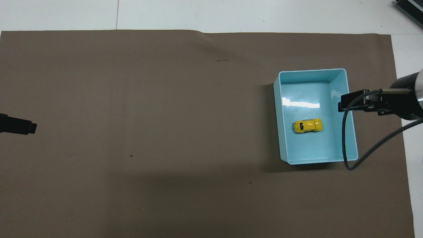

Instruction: Wind up and store yellow beetle car

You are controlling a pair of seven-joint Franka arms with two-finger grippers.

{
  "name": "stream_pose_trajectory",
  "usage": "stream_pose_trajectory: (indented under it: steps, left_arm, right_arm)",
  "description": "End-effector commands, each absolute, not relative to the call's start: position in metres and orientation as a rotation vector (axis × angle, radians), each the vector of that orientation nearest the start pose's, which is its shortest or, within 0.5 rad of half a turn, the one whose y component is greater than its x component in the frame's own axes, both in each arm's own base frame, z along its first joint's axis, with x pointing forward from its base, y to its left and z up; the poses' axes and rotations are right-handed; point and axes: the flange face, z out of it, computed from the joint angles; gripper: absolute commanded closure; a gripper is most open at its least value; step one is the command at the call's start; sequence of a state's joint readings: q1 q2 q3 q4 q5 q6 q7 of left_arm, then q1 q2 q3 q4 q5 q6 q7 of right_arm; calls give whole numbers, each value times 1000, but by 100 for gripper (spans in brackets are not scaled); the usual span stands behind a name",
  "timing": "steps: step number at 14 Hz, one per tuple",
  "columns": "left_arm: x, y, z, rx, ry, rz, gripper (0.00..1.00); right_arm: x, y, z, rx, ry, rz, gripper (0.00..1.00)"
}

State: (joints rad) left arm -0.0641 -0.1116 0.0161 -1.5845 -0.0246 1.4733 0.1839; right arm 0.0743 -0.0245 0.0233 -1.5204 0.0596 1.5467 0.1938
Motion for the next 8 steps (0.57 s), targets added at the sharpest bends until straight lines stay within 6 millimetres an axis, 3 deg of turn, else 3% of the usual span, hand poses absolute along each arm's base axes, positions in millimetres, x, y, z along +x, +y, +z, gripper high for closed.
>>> stream_pose_trajectory:
  steps: [1,8]
  left_arm:
    - [507,-24,672,-3142,349,13,0]
    - [507,-25,672,-3142,352,13,0]
  right_arm:
    - [540,60,664,-3049,165,-77,0]
    - [539,58,663,-3053,169,-57,0]
